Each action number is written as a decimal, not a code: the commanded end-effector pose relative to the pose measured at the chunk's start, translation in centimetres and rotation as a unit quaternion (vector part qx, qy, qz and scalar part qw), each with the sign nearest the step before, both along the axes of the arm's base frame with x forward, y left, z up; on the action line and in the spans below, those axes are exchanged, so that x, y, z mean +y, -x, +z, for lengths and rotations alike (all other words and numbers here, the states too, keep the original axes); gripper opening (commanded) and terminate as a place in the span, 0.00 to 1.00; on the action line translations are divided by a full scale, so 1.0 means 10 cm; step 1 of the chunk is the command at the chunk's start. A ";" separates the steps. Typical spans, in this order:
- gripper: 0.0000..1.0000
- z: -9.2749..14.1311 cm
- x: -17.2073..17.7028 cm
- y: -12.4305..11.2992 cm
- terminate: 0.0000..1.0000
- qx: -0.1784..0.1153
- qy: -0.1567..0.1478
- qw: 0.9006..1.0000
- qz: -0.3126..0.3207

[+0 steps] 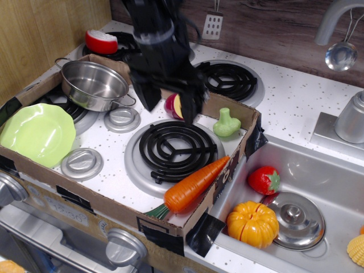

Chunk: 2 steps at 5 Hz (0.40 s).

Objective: Put broccoli in pot

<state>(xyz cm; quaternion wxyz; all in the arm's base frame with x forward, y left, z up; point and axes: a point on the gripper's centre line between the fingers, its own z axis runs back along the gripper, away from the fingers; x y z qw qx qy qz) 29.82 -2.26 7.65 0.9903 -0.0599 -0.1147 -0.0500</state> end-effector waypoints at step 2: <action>1.00 0.00 -0.22 -0.30 0.00 -0.046 0.024 0.994 -0.096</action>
